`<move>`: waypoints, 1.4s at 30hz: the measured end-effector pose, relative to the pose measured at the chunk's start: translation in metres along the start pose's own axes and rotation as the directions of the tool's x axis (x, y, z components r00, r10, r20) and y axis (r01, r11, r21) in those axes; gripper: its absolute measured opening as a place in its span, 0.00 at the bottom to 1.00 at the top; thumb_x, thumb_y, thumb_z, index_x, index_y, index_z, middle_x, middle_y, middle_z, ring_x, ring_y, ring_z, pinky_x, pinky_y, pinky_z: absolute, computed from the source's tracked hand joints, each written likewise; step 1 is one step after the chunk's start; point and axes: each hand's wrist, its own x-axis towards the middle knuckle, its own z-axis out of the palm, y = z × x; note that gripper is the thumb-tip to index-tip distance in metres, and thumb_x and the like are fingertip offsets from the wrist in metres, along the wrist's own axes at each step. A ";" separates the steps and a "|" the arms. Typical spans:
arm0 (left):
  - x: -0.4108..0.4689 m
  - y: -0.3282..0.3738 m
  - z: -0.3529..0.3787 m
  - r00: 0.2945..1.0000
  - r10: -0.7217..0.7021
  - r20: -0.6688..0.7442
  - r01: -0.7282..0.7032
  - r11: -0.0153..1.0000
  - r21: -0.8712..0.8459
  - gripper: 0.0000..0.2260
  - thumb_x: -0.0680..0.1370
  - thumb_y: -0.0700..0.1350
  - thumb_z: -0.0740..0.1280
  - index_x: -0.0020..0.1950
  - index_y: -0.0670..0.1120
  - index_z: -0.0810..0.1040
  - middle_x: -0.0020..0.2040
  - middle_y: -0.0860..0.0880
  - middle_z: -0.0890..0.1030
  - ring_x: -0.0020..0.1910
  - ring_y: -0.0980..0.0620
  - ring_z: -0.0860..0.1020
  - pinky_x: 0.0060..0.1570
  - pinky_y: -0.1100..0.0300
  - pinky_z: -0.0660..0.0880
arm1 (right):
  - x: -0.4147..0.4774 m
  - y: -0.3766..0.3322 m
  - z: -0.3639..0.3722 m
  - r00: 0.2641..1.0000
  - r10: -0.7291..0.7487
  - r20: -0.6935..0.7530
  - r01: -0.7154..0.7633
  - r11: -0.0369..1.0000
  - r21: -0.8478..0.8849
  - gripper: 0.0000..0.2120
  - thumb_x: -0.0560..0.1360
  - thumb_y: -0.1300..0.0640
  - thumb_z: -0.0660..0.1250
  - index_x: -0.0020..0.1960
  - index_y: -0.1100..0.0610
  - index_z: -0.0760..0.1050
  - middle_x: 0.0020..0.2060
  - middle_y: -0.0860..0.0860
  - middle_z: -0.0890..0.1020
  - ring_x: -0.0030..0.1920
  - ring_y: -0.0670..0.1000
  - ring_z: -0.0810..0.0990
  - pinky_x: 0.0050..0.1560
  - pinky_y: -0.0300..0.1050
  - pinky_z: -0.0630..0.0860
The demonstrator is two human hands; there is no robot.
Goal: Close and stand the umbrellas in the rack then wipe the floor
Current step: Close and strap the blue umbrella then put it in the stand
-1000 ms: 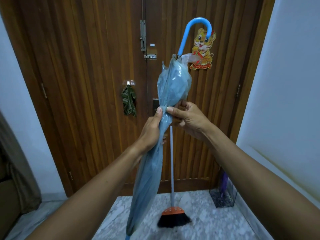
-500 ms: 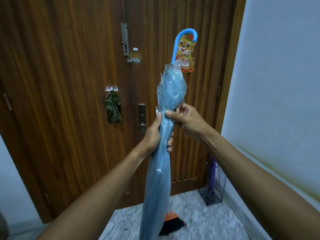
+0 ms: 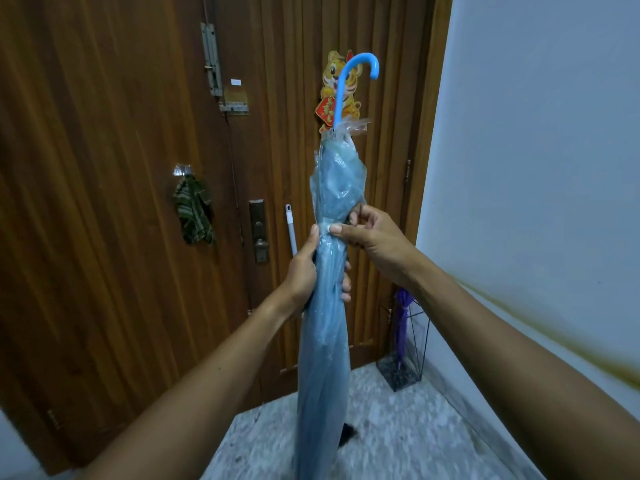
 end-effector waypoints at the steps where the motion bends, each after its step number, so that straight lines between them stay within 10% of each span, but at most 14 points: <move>1: 0.006 -0.003 -0.002 1.000 -0.003 -0.016 0.004 1.000 0.023 0.36 0.81 0.68 0.48 0.49 0.35 0.76 0.31 0.40 0.77 0.29 0.44 0.78 0.31 0.53 0.79 | 0.001 0.003 -0.003 1.000 0.001 -0.012 -0.002 1.000 -0.015 0.14 0.74 0.66 0.73 0.44 0.56 0.68 0.41 0.50 0.84 0.44 0.48 0.85 0.47 0.41 0.81; 4: 0.028 -0.008 -0.006 0.991 0.064 -0.116 -0.053 0.994 0.095 0.26 0.83 0.62 0.53 0.58 0.42 0.78 0.40 0.40 0.83 0.39 0.42 0.82 0.44 0.45 0.81 | 0.007 0.014 -0.018 0.998 0.030 -0.046 -0.031 0.999 -0.024 0.12 0.75 0.64 0.73 0.43 0.56 0.70 0.40 0.51 0.86 0.44 0.48 0.86 0.45 0.39 0.80; 9: 0.075 -0.019 -0.010 0.972 0.161 -0.174 -0.082 0.916 0.393 0.16 0.84 0.55 0.59 0.60 0.47 0.80 0.55 0.48 0.85 0.54 0.52 0.83 0.44 0.62 0.80 | 0.026 0.044 -0.061 0.991 0.075 -0.109 -0.075 0.997 0.007 0.08 0.77 0.58 0.72 0.54 0.59 0.76 0.44 0.47 0.87 0.46 0.45 0.87 0.41 0.35 0.78; 13: 0.133 -0.037 0.004 0.965 0.190 -0.182 -0.119 0.932 0.342 0.14 0.83 0.52 0.63 0.64 0.47 0.75 0.57 0.46 0.84 0.55 0.47 0.84 0.55 0.49 0.81 | 0.056 0.068 -0.110 0.985 0.065 -0.159 -0.059 0.997 0.041 0.09 0.78 0.61 0.70 0.57 0.56 0.74 0.49 0.52 0.86 0.47 0.45 0.87 0.40 0.35 0.79; 26: 0.361 -0.075 0.078 0.946 0.222 -0.237 -0.163 0.956 0.242 0.16 0.82 0.53 0.64 0.63 0.43 0.75 0.54 0.46 0.86 0.50 0.45 0.85 0.46 0.53 0.82 | 0.159 0.118 -0.320 0.978 0.139 -0.155 -0.157 0.981 -0.115 0.24 0.73 0.47 0.75 0.66 0.52 0.74 0.50 0.54 0.88 0.53 0.55 0.86 0.60 0.57 0.80; 33: 0.444 -0.102 0.077 0.970 0.141 -0.197 -0.090 0.964 0.250 0.15 0.82 0.47 0.66 0.64 0.39 0.75 0.57 0.42 0.84 0.53 0.42 0.85 0.50 0.52 0.82 | 0.202 0.164 -0.384 0.951 0.179 -0.251 -0.217 0.967 -0.131 0.15 0.74 0.56 0.75 0.60 0.52 0.78 0.52 0.46 0.85 0.47 0.38 0.85 0.39 0.29 0.78; 42: 0.592 -0.152 0.056 0.995 0.002 -0.098 0.024 0.965 0.261 0.17 0.82 0.51 0.65 0.61 0.38 0.78 0.55 0.44 0.85 0.51 0.50 0.85 0.48 0.60 0.82 | 0.281 0.240 -0.475 0.913 0.222 -0.343 -0.314 0.918 -0.242 0.21 0.74 0.63 0.75 0.65 0.56 0.77 0.54 0.46 0.84 0.46 0.37 0.84 0.36 0.28 0.76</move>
